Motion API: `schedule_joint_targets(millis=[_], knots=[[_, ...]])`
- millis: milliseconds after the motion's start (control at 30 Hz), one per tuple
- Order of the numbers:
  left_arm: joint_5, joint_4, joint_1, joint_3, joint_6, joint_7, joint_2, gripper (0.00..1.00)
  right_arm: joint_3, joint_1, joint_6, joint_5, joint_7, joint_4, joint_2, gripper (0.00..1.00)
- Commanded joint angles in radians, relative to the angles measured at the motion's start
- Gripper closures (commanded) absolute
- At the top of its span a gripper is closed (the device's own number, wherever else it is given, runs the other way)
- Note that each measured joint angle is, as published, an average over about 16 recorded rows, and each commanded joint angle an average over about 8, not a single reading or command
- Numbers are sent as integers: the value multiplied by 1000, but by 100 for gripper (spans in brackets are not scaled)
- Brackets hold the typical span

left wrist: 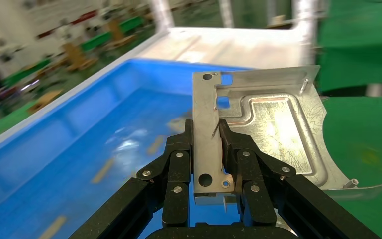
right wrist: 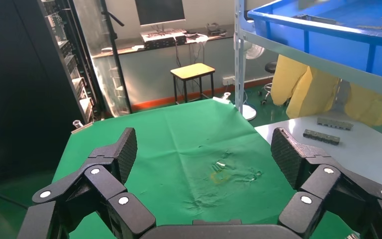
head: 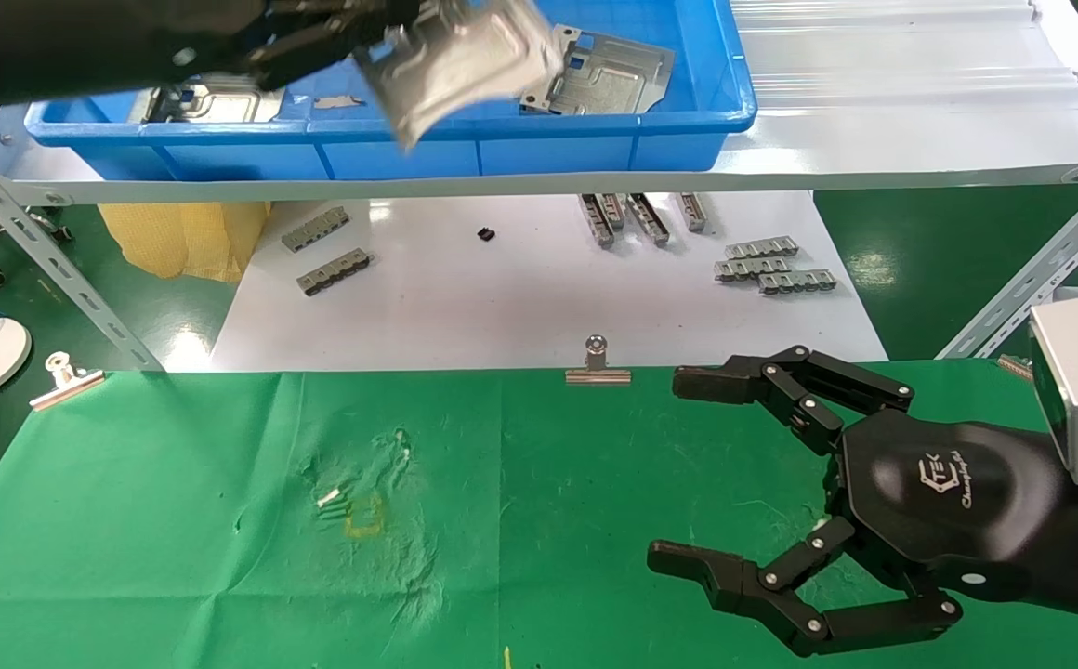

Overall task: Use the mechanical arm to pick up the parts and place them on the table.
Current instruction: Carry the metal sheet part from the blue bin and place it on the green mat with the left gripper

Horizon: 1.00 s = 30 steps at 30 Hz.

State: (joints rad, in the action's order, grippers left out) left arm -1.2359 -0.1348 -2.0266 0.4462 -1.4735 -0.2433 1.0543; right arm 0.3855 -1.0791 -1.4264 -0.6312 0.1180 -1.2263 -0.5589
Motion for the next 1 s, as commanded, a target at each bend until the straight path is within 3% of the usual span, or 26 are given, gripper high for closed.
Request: schedule_joint_targets(millis=[33,267,567,1000], knots=[[3,2,-1,-2,-82,-23,-25,100,0,0,0,0,0,0,0,0],[44,-134,127,47,-137,-112,-125,100,0,0,0,0,0,0,0,0],[214,-337,348,173,-126,-185,-261,100,0,0,0,0,0,0,0,0],[26,-168,359,372,-89,-435,-165,100,0,0,0,0,0,0,0,0]])
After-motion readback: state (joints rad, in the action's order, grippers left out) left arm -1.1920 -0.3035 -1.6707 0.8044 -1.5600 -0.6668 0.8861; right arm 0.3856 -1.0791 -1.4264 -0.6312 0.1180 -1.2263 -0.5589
